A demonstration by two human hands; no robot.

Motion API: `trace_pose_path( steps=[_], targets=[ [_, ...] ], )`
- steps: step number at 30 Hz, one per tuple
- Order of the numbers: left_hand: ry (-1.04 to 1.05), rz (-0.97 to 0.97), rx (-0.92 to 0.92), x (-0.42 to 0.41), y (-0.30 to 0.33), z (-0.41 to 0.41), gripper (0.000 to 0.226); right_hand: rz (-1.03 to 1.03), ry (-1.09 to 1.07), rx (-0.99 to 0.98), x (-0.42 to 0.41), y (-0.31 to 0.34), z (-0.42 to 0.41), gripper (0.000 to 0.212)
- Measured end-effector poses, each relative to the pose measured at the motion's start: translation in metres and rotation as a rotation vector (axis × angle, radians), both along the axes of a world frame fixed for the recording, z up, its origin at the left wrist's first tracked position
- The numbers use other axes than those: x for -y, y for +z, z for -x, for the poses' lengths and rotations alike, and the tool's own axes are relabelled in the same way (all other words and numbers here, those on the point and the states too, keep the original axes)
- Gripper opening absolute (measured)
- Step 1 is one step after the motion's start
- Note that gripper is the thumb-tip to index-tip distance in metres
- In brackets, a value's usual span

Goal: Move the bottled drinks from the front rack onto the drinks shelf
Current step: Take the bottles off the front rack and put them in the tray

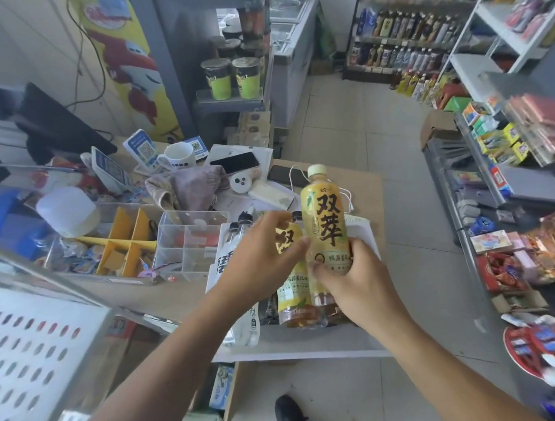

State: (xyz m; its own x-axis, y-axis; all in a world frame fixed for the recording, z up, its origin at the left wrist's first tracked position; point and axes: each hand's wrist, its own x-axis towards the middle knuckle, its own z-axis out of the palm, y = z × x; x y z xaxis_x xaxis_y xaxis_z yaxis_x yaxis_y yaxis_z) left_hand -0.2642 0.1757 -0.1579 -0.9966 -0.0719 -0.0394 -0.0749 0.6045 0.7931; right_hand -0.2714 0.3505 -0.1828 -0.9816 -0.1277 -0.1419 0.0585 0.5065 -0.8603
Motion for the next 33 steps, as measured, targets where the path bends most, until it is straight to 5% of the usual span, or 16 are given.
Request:
trace_pose_path(
  steps=[5, 14, 33],
  targets=[
    [-0.008, 0.306, -0.024, 0.004, -0.011, -0.006, 0.043, -0.188, 0.018, 0.123, -0.015, -0.021, 0.003, 0.048],
    [0.023, 0.294, -0.025, -0.001, -0.02, -0.009, 0.04, -0.371, 0.164, 0.187, -0.011, -0.021, 0.007, 0.081],
    [0.0, 0.565, -0.015, -0.004, -0.024, -0.018, 0.042, -0.416, 0.2, 0.115, -0.013, -0.01, 0.009, 0.074]
  ],
)
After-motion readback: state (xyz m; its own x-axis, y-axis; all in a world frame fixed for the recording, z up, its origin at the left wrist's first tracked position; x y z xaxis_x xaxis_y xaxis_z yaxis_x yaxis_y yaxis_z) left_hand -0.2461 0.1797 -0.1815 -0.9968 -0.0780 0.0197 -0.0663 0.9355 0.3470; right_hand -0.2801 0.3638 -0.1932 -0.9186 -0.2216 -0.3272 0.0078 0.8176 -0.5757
